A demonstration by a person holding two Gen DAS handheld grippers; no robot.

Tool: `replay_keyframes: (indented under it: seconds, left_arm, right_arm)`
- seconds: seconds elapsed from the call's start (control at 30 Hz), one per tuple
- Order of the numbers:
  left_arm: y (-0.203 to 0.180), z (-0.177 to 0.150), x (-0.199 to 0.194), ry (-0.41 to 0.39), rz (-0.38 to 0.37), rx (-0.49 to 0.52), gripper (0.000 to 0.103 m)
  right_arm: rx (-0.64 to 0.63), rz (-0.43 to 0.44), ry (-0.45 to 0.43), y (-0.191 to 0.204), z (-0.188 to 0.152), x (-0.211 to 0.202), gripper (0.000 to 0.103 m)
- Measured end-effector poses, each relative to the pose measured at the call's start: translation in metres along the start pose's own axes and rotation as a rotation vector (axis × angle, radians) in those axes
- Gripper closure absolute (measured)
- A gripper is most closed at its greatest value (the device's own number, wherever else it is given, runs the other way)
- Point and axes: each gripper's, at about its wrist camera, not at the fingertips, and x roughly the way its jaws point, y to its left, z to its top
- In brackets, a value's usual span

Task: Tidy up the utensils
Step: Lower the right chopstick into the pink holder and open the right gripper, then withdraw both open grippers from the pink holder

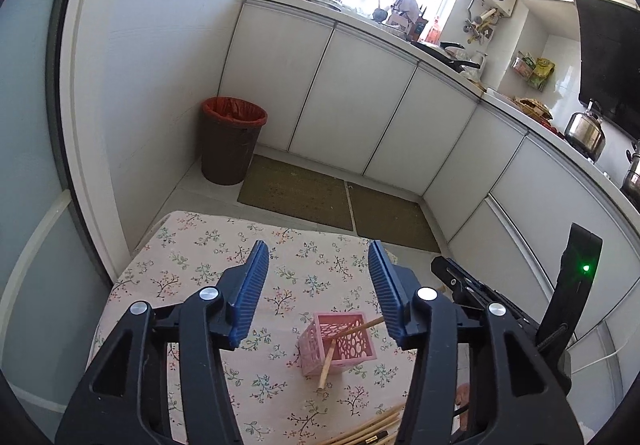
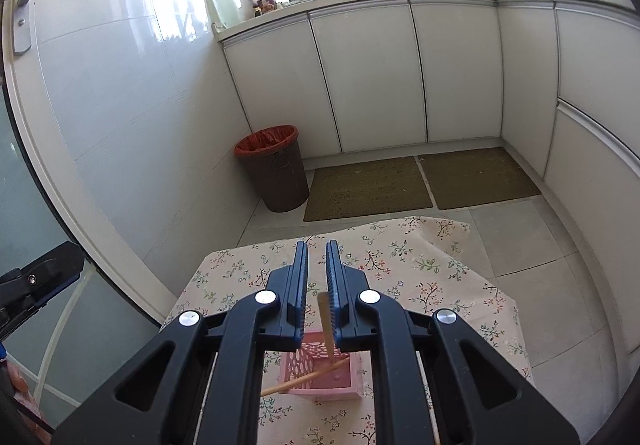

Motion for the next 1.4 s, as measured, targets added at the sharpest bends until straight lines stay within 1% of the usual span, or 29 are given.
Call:
replay_keyframes:
  seconds: [0.03,0.07,0.1,0.13,0.17,0.23,0.3,0.33,0.37,0.43,0.5,0.63,0.7,0.73,0.77,0.83,0.97,1.07,1.2,1.27,1.33,1.4]
  left_arm:
    - [-0.002,-0.001,-0.001,-0.002,0.005,0.005,0.049]
    - [-0.002,-0.002,-0.001,-0.002,0.008,0.011,0.049]
    - [-0.003,-0.003,-0.002,0.0,0.011,0.017,0.049]
    - [-0.006,-0.004,-0.002,0.002,0.013,0.023,0.049]
    - [-0.007,-0.006,-0.003,0.004,0.015,0.029,0.048]
    - [-0.012,-0.009,-0.004,0.006,0.02,0.04,0.044]
    - [-0.016,-0.011,-0.005,0.003,0.025,0.053,0.042]
    - [-0.018,-0.013,-0.007,0.004,0.026,0.063,0.041]
    - [-0.021,-0.014,-0.007,0.004,0.028,0.071,0.039]
    - [-0.027,-0.019,-0.01,0.0,0.038,0.09,0.035]
    - [-0.032,-0.024,-0.011,-0.001,0.052,0.112,0.032]
    - [-0.042,-0.034,-0.013,0.012,0.064,0.149,0.028]
    - [-0.045,-0.039,-0.017,0.011,0.068,0.163,0.024]
    - [-0.046,-0.041,-0.018,0.008,0.072,0.168,0.019]
    - [-0.047,-0.044,-0.02,0.005,0.074,0.171,0.016]
    - [-0.049,-0.05,-0.022,0.012,0.075,0.183,0.013]
    - [-0.053,-0.064,-0.023,0.033,0.09,0.212,0.009]
    - [-0.053,-0.073,-0.021,0.068,0.094,0.238,0.007]
    - [-0.052,-0.085,-0.016,0.106,0.108,0.263,0.007]
    - [-0.052,-0.092,-0.011,0.147,0.107,0.283,0.007]
    - [-0.053,-0.1,-0.005,0.187,0.106,0.313,0.007]
    - [-0.057,-0.112,0.005,0.247,0.097,0.359,0.007]
  right_arm:
    - [-0.004,-0.005,-0.007,0.001,0.001,-0.005,0.09]
    - [-0.009,-0.015,-0.014,0.002,0.002,-0.009,0.083]
    - [-0.015,-0.025,-0.023,0.003,0.003,-0.015,0.08]
    - [-0.02,-0.034,-0.032,0.003,0.004,-0.021,0.073]
    - [-0.025,-0.048,-0.04,0.003,0.004,-0.028,0.071]
    - [-0.033,-0.07,-0.043,0.002,0.002,-0.039,0.07]
    - [-0.028,-0.082,-0.038,0.0,0.0,-0.049,0.062]
    - [-0.023,-0.088,-0.042,-0.002,-0.003,-0.055,0.053]
    - [-0.021,-0.095,-0.05,-0.004,-0.005,-0.061,0.049]
    - [-0.021,-0.107,-0.059,-0.005,-0.01,-0.072,0.047]
    - [-0.008,-0.118,-0.058,-0.008,-0.014,-0.083,0.042]
    - [0.018,-0.131,-0.044,-0.013,-0.025,-0.099,0.037]
    - [0.03,-0.136,-0.034,-0.015,-0.031,-0.105,0.034]
    - [0.039,-0.141,-0.029,-0.016,-0.035,-0.108,0.028]
    - [0.048,-0.144,-0.026,-0.018,-0.038,-0.111,0.025]
    - [0.063,-0.154,-0.018,-0.022,-0.044,-0.115,0.023]
    - [0.097,-0.182,0.001,-0.032,-0.059,-0.121,0.014]
    - [0.117,-0.206,0.013,-0.041,-0.07,-0.125,0.009]
    - [0.157,-0.231,0.038,-0.057,-0.089,-0.133,0.007]
    - [0.174,-0.258,0.052,-0.067,-0.1,-0.137,0.007]
    - [0.19,-0.31,0.071,-0.081,-0.116,-0.14,0.007]
    - [0.221,-0.339,0.123,-0.099,-0.134,-0.139,0.007]
